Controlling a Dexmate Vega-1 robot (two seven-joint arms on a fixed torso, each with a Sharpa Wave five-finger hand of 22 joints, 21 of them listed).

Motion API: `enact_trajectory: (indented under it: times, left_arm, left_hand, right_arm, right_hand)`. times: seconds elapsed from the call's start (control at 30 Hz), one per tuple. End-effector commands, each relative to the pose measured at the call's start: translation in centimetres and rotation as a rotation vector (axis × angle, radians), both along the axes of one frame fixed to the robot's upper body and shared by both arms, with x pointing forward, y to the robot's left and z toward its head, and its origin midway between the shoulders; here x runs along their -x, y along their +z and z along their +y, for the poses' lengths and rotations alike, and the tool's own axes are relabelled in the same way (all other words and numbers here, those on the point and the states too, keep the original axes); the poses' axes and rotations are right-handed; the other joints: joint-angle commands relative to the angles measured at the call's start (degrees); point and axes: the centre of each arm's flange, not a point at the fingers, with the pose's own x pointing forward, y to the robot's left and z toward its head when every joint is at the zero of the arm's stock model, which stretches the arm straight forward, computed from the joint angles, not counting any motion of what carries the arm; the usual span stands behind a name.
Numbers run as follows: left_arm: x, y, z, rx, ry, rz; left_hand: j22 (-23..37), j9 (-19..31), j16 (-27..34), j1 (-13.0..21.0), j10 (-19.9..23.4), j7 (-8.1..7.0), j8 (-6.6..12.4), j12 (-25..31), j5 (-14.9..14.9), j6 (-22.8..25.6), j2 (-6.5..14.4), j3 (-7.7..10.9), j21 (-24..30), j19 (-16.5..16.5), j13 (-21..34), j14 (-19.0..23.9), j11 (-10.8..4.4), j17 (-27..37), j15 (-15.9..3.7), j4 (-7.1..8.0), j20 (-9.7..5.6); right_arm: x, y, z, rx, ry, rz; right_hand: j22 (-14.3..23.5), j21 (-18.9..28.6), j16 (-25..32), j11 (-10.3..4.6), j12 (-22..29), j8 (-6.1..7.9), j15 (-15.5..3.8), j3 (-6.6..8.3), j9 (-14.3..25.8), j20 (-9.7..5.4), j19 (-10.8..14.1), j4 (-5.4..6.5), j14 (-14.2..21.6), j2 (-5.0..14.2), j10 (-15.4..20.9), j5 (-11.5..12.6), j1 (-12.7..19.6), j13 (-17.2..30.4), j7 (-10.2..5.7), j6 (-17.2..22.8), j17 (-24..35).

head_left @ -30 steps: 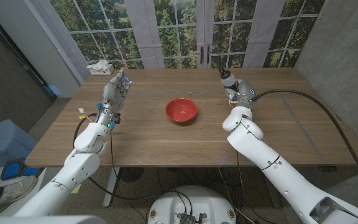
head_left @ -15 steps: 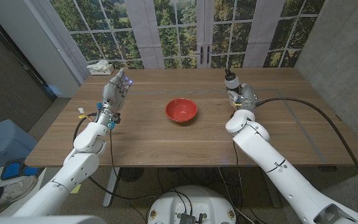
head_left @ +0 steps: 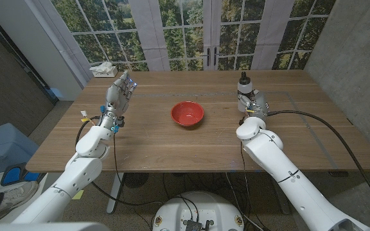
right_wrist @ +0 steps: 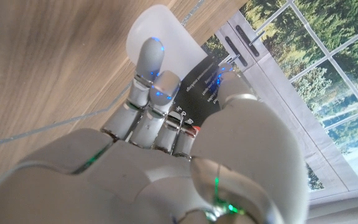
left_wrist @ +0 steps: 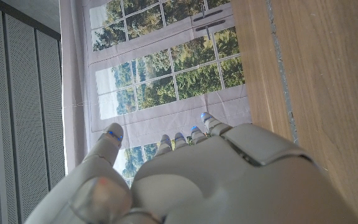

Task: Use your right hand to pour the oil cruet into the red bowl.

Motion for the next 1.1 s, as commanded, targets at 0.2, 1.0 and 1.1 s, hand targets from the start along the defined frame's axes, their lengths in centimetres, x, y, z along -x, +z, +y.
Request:
enact_trajectory:
  times: [0.2, 1.0, 1.1]
  left_arm:
    - [-0.3, 0.4, -0.2, -0.009, -0.001, 0.005]
    - [-1.2, 0.7, -0.2, -0.011, -0.005, 0.019]
    - [-1.2, 0.7, -0.2, -0.012, -0.005, 0.019]
  left_hand:
    - [0.1, 0.2, 0.1, 0.2, -3.5, -0.3, 0.26, 0.1, 0.0, 0.0, 1.1, 0.26, 0.0, 0.0, 0.1, -4.4, -0.28, 0.1, -5.41, -0.49, -2.33]
    - [0.1, 0.2, 0.1, 0.1, -3.6, -0.25, 0.25, 0.1, 0.0, 0.0, 1.1, 0.17, 0.0, 0.0, 0.1, -4.4, -0.28, 0.2, -5.38, -0.73, -2.34]
    - [0.1, 0.2, 0.1, 0.1, -3.6, -0.26, 0.25, 0.1, 0.0, 0.0, 1.2, 0.17, 0.0, 0.0, 0.1, -4.5, -0.26, 0.2, -5.4, -0.76, -2.35]
  right_arm:
    - [-0.4, -2.0, -1.2, -0.131, 0.016, -0.061]
    - [-1.7, -4.3, -1.6, -0.191, -0.008, -0.04]
    - [-1.8, -4.3, -1.6, -0.186, -0.015, -0.035]
  right_hand:
    - [0.2, -0.2, -0.4, 0.56, 0.2, 0.15, -0.01, 1.1, 0.0, -5.24, -0.3, 0.35, -0.5, 1.64, 0.2, 0.2, -0.8, 0.1, 0.25, 0.0, 0.1]
    - [0.2, -0.5, -0.9, 0.72, 0.1, 0.08, -0.01, 1.34, 0.0, -5.21, -0.6, 0.27, -1.0, 1.72, -0.2, 0.1, -1.1, -0.1, 0.38, 0.0, 0.0]
    - [0.3, -0.5, -1.0, 0.91, 0.1, 0.05, -0.01, 1.35, 0.0, -5.2, -0.7, 0.28, -1.0, 1.71, -0.2, 0.1, -1.2, -0.2, 0.42, 0.0, 0.0]
